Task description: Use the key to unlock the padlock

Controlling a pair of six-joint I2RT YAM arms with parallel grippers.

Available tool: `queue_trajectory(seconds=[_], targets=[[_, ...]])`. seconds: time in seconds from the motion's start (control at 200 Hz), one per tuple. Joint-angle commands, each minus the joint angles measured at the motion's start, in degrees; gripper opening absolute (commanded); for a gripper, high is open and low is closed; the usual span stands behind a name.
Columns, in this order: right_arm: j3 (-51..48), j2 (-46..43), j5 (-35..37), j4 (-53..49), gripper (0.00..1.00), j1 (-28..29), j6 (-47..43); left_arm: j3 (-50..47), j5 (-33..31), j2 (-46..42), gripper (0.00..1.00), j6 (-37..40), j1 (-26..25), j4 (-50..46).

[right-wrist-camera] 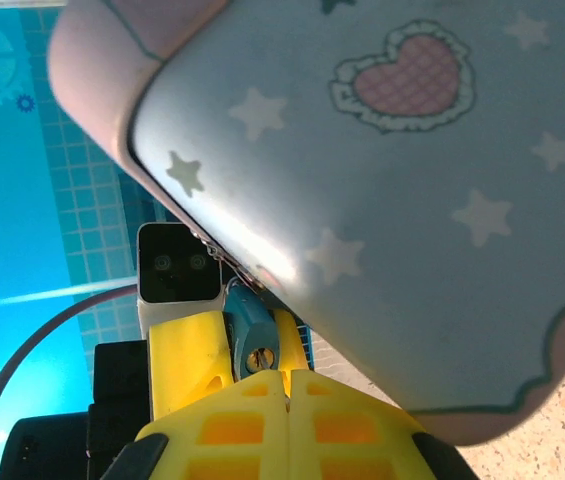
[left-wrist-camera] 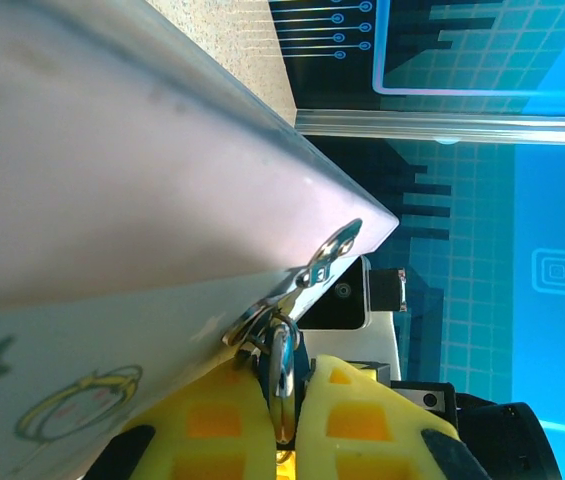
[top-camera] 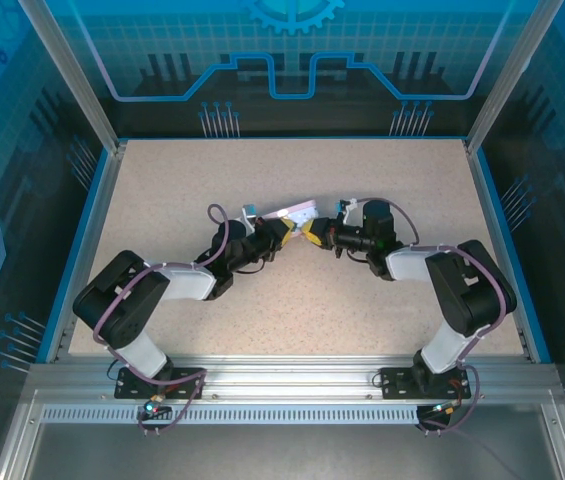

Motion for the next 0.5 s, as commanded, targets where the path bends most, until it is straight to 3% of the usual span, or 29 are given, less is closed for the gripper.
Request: queue_trajectory(seconds=[0.0,0.12,0.37,0.495], targets=[[1.6,2.4,-0.2,0.2,0.0,0.7,3.3,0.6,8.6,-1.4,0.0,-0.3,-2.3,3.3],[2.5,2.3,-0.7,0.0,0.0,0.7,1.5,0.5,8.6,-1.4,0.0,-0.3,-2.2,3.3],[8.0,-4.5,1.9,-20.8,0.0,0.8,-19.0,0.5,8.9,-1.3,0.0,-0.2,-2.2,3.2],[9.2,-5.8,2.8,-25.4,0.0,0.7,-25.0,0.5,9.0,-1.2,0.0,-0.2,-2.2,3.2]])
